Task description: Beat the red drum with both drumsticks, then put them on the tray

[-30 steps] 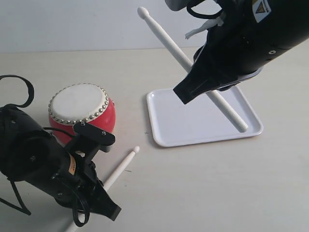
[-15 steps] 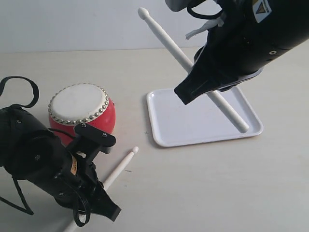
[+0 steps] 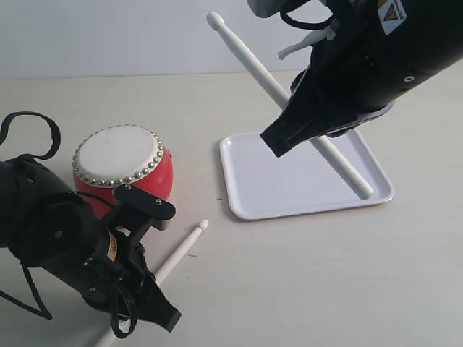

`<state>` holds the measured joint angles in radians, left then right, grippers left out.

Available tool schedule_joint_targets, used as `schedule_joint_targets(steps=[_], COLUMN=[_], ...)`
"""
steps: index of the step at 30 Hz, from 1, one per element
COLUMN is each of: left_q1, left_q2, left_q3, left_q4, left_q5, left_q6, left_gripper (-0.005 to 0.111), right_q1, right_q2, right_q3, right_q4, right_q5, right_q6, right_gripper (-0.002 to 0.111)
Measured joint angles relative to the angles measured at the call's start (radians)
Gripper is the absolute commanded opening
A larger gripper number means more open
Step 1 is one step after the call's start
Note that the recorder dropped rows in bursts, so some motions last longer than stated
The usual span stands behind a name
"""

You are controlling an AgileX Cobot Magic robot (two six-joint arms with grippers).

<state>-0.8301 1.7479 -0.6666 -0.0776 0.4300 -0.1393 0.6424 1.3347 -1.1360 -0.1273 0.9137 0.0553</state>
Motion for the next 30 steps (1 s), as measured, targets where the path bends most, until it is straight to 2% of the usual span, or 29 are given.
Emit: schedule_joint_targets(steps=[10, 23, 26, 30], left_q1=[0.0, 0.0, 0.0, 0.0], left_q2=[-0.065, -0.402, -0.476, -0.564], left_q3=[0.019, 0.023, 0.023, -0.007], left_q4=[0.01, 0.092, 0.139, 0.25], left_q5=[0.001, 0.017, 0.055, 0.206], left_q6=[0.002, 0.004, 0.004, -0.05], left_gripper=[0.0, 0.0, 0.0, 0.0], right_q1=[0.0, 0.0, 0.0, 0.0], right_q2=[0.0, 0.004, 0.004, 0.027], right_q3=[0.0, 0.0, 0.0, 0.0], right_q4=[0.0, 0.031, 0.037, 0.04], right_q5=[-0.004, -0.041, -0.041, -0.041], right_q6=[0.0, 0.0, 0.0, 0.0], right_gripper=[0.0, 0.0, 0.0, 0.0])
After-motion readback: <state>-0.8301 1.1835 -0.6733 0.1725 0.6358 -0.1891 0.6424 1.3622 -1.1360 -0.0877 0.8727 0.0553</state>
